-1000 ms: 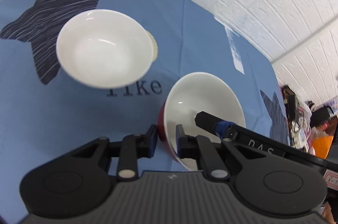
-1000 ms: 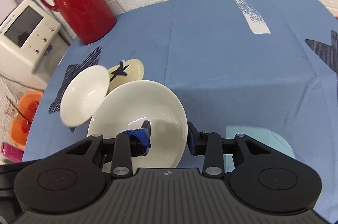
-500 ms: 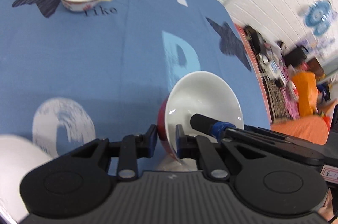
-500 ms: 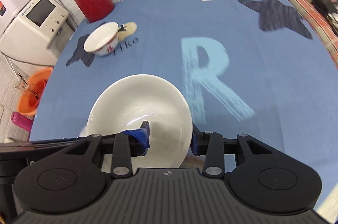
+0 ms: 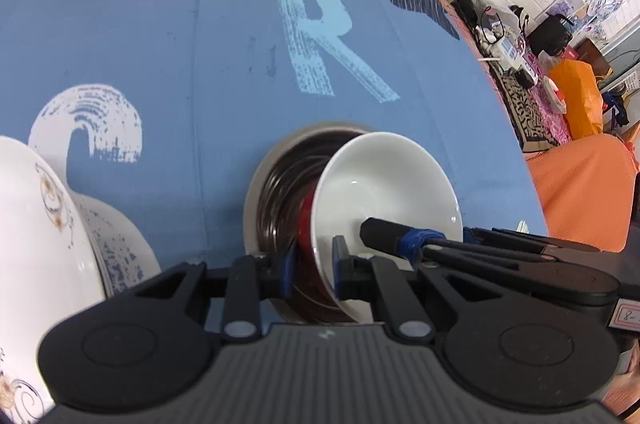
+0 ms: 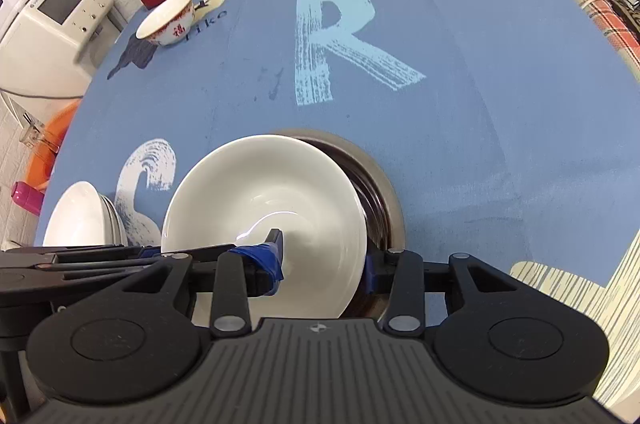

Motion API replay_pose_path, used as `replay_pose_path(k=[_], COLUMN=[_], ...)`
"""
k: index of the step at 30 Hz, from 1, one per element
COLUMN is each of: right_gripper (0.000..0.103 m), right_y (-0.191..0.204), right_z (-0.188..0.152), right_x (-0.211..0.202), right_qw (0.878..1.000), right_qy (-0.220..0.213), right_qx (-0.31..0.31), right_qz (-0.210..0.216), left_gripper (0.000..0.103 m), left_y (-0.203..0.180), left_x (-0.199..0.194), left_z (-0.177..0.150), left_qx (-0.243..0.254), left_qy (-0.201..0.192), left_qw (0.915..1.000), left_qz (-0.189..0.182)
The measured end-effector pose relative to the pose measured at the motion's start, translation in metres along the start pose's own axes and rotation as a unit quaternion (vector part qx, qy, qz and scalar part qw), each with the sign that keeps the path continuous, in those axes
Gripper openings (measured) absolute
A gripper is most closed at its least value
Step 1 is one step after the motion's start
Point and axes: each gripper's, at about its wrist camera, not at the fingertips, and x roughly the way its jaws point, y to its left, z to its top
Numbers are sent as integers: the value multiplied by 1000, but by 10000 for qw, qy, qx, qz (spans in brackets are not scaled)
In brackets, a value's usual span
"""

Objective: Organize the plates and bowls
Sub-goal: 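Lower the red bowl into the steel bowl with the left gripper while the right gripper nests the white bowl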

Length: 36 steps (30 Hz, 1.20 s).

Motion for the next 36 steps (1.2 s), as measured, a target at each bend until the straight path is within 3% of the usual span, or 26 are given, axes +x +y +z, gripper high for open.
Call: replay_pose_path(k=[5, 20, 23, 24, 27, 31, 36], right_gripper=[24, 21, 22, 22, 22, 23, 24], right_y=[0, -4, -4, -4, -8, -3, 0], right_z=[-1, 2, 4, 4, 6, 4, 3], right_x=[2, 0, -2, -4, -6, -8, -20], right_qw=[9999, 9998, 9999, 10000, 9998, 9999, 9998], right_qy=[-36, 9, -31, -89, -59, -75, -195], right_qx=[-63, 106, 61, 38, 169, 70, -1], right_qz=[100, 166, 94, -8, 57, -45, -107], left_gripper=[6, 24, 33, 45, 55, 57, 57], left_y=[2, 6, 6, 6, -1, -10, -11], left_x=[1, -5, -10, -13, -22, -31, -38], left_z=[1, -4, -5, -6, -7, -11, -15], left_qx=[68, 7, 31, 36, 196, 448, 584], left_qy=[-81, -4, -28, -70, -185, -358, -405], left_qw=[9999, 9999, 9997, 9995, 9992, 9984, 9975], left_qz=[72, -160, -246, -304, -286, -12, -20])
